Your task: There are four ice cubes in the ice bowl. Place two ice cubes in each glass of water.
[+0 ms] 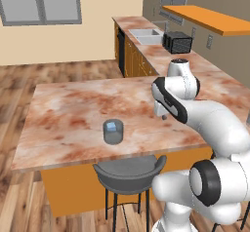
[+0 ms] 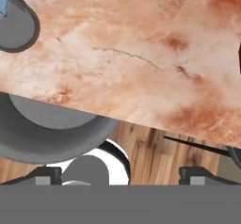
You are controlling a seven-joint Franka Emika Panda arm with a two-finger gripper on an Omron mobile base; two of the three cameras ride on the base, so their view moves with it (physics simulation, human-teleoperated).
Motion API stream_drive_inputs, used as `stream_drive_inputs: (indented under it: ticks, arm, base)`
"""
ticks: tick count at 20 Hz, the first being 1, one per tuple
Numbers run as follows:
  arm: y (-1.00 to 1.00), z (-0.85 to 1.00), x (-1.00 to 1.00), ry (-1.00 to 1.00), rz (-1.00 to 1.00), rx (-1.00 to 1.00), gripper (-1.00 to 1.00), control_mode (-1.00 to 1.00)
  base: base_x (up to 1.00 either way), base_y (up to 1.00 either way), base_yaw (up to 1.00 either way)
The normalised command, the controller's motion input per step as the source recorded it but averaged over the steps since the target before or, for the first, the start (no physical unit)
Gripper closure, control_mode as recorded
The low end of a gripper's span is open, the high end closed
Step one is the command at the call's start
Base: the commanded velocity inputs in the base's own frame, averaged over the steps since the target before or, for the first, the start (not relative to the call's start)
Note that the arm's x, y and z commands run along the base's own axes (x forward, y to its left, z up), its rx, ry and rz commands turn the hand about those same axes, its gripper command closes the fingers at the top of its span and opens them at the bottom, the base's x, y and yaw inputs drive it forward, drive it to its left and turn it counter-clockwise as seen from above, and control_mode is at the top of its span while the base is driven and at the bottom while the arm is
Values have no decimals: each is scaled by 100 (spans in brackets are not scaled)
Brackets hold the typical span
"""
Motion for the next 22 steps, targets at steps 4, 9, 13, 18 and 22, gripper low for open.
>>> stream_drive_inputs:
  ticks: [4, 9, 13, 18, 22]
  arm:
    - [0, 0, 0, 0, 0, 0, -100, 100]
    - [0, 0, 0, 0, 0, 0, -100, 100]
    - [0, 0, 0, 0, 0, 0, -100, 100]
    - [0, 0, 0, 0, 0, 0, -100, 100]
    - [0, 0, 0, 0, 0, 0, -100, 100]
  base:
    - [-6, 0, 0]
    - [-29, -88, -4]
    - [-14, -99, -3]
    - [37, -51, -3]
    - [38, -3, 0]
